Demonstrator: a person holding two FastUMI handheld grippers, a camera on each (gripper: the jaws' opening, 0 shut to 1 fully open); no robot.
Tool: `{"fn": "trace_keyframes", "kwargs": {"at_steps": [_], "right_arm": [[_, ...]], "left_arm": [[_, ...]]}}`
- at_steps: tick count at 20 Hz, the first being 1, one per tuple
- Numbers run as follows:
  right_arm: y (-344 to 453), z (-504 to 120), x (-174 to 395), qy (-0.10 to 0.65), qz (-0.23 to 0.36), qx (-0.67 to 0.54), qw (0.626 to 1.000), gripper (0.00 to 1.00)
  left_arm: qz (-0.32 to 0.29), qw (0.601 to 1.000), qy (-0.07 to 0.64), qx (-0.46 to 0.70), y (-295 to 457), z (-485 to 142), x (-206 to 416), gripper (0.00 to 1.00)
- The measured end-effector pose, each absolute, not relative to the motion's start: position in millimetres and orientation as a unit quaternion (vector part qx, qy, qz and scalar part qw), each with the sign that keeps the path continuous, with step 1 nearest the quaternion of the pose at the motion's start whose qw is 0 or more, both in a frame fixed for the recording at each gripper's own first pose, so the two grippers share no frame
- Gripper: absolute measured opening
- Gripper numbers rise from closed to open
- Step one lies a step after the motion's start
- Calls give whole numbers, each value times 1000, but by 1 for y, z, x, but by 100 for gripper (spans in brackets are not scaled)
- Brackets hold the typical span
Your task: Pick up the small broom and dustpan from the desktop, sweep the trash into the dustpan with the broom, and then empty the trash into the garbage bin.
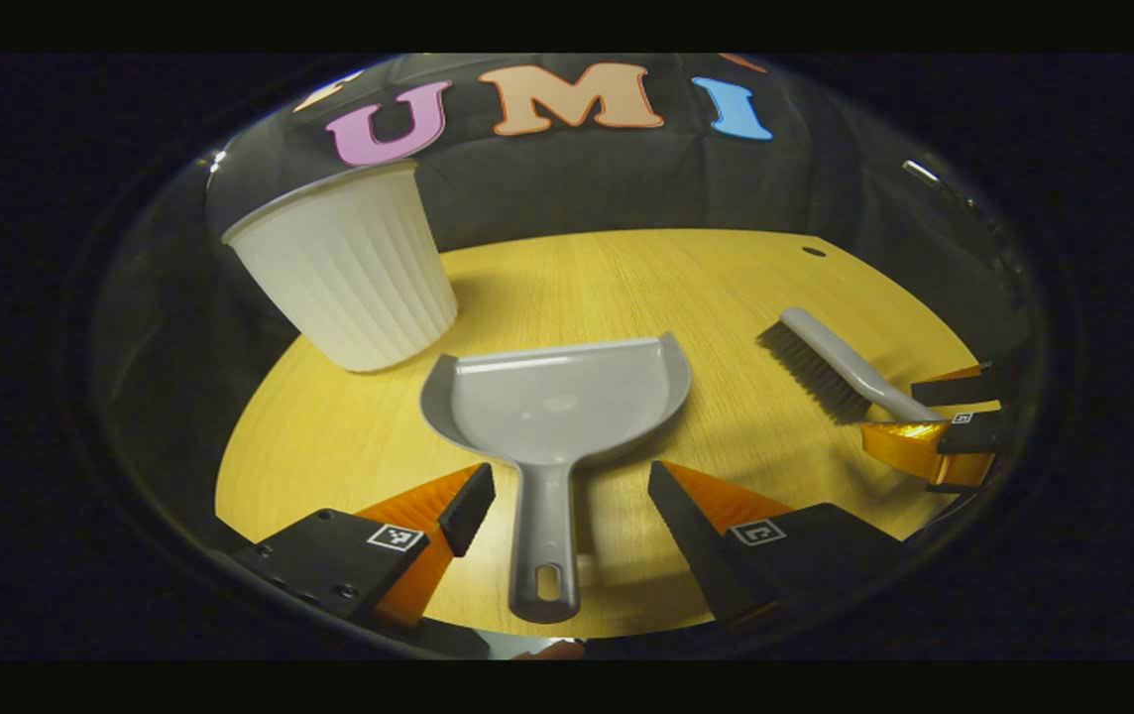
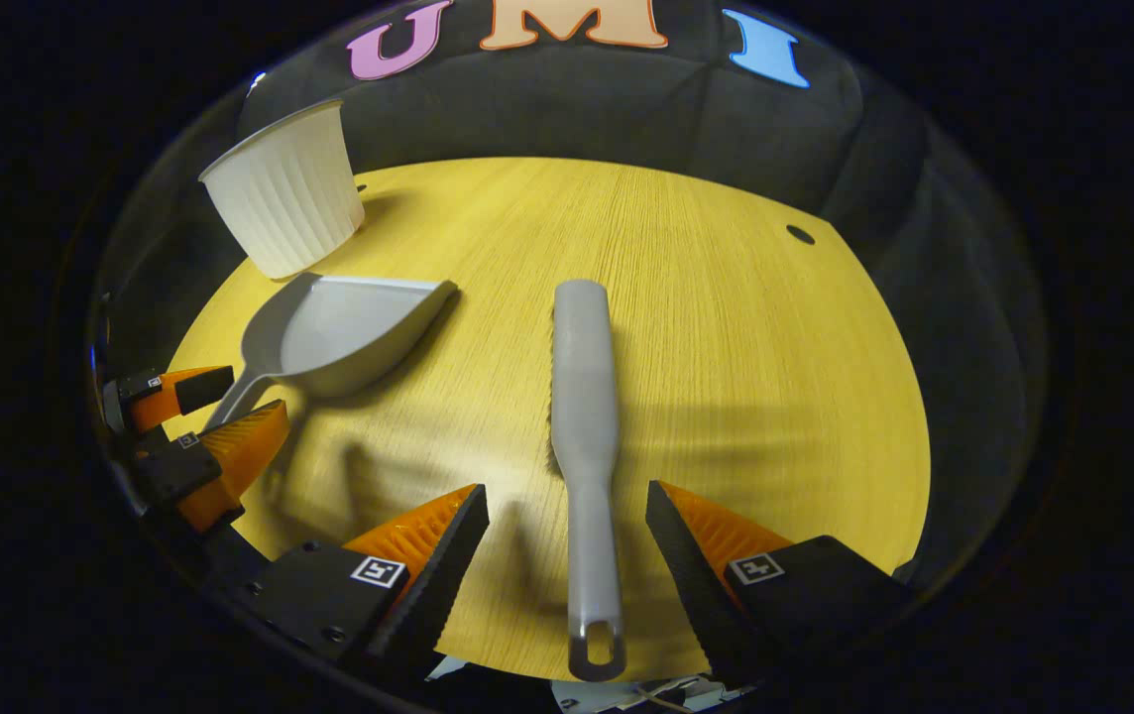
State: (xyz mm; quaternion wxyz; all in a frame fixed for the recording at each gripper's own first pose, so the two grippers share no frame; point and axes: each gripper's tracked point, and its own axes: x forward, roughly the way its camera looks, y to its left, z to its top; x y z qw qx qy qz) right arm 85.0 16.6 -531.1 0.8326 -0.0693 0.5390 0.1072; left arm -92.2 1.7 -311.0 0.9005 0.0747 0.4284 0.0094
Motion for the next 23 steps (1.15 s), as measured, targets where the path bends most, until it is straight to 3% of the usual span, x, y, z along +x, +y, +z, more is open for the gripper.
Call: {"fn": "trace_keyframes", "kwargs": {"at_steps": [6, 11, 14, 18, 23], "right_arm": [[23, -450, 113, 418, 127, -45, 899, 100], [22, -353, 133, 251, 132, -33, 958, 100], [18, -311, 130, 193, 133, -28, 972, 100], [14, -294, 126, 172, 136, -4, 976, 100], [8, -262, 124, 135, 113, 22, 984, 100]], "left_arm": [[38, 946, 314, 66, 13, -224, -62, 96], [55, 974, 214, 50, 13, -134, -54, 95], [64, 985, 153, 48, 4, -85, -58, 95], [70, 992, 82, 62, -3, -33, -70, 93], [51, 996, 57, 50, -12, 1, -67, 93]]}}
